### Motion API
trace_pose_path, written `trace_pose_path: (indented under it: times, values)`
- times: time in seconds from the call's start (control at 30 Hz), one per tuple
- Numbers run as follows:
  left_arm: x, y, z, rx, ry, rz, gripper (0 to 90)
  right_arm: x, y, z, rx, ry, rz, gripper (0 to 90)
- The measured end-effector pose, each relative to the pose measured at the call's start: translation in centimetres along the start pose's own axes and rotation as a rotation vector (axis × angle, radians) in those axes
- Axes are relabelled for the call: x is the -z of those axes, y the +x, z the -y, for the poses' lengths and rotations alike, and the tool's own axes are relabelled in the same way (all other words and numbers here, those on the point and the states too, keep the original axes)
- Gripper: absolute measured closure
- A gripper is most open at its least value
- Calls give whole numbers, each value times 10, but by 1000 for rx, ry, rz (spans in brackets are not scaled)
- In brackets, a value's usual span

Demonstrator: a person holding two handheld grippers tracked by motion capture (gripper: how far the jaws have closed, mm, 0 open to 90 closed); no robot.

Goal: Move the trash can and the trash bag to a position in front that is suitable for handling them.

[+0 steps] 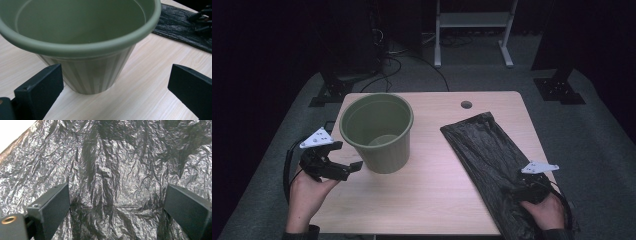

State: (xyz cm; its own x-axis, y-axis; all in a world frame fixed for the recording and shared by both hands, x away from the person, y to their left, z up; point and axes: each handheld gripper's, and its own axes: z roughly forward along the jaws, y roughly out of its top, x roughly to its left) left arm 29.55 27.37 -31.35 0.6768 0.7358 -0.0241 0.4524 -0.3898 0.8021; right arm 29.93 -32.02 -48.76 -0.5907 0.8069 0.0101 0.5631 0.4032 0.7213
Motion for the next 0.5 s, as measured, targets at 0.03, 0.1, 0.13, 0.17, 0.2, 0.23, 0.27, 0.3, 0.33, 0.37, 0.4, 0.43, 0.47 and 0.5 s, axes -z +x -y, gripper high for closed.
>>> trace_pose_path:
  times: [0.03, 0.1, 0.13, 0.17, 0.2, 0.23, 0.27, 0.3, 0.33, 0.37, 0.4, 0.43, 0.47, 0.5]
  values:
    - [0, 0, 0, 0, 0, 0, 0, 0, 0, 0, 0, 0, 0, 59]
    - [2, 1, -2, 0, -2, -6, 0, 0, 0, 0, 0, 0, 0, 59]
    - [2, 2, -4, 3, -4, -10, 0, 0, 0, 0, 1, 0, 0, 59]
    - [3, 3, -5, 3, -4, -13, 0, 0, 0, 0, 0, 0, 0, 59]
    - [3, 5, -7, 2, -6, -15, 0, 0, 0, 0, 1, 0, 0, 58]
    - [3, 6, -8, 5, -7, -16, 0, 0, 0, 0, 0, 0, 0, 59]
    - [4, 8, -9, 5, -5, -20, 0, 0, 0, 0, 1, 0, 0, 58]
    - [4, 9, -10, 7, -7, -24, 0, 0, 0, 0, 0, 0, 0, 59]
    - [5, 11, -12, 7, -12, -26, 0, 0, 0, 0, 1, -1, 0, 58]
    - [5, 12, -13, 9, -15, -28, 0, 0, 0, 0, 0, 0, 0, 59]
    - [5, 14, -14, 11, -16, -31, 0, 0, 0, 0, 0, 0, 0, 59]
    - [5, 15, -15, 12, -16, -32, 0, 0, 0, 0, 0, 0, 0, 58]
    - [5, 17, -16, 13, -16, -32, 0, 0, 0, 0, 0, 0, 0, 59]
    - [5, 18, -18, 15, -18, -33, 0, 0, 0, 0, 0, 0, 0, 58]
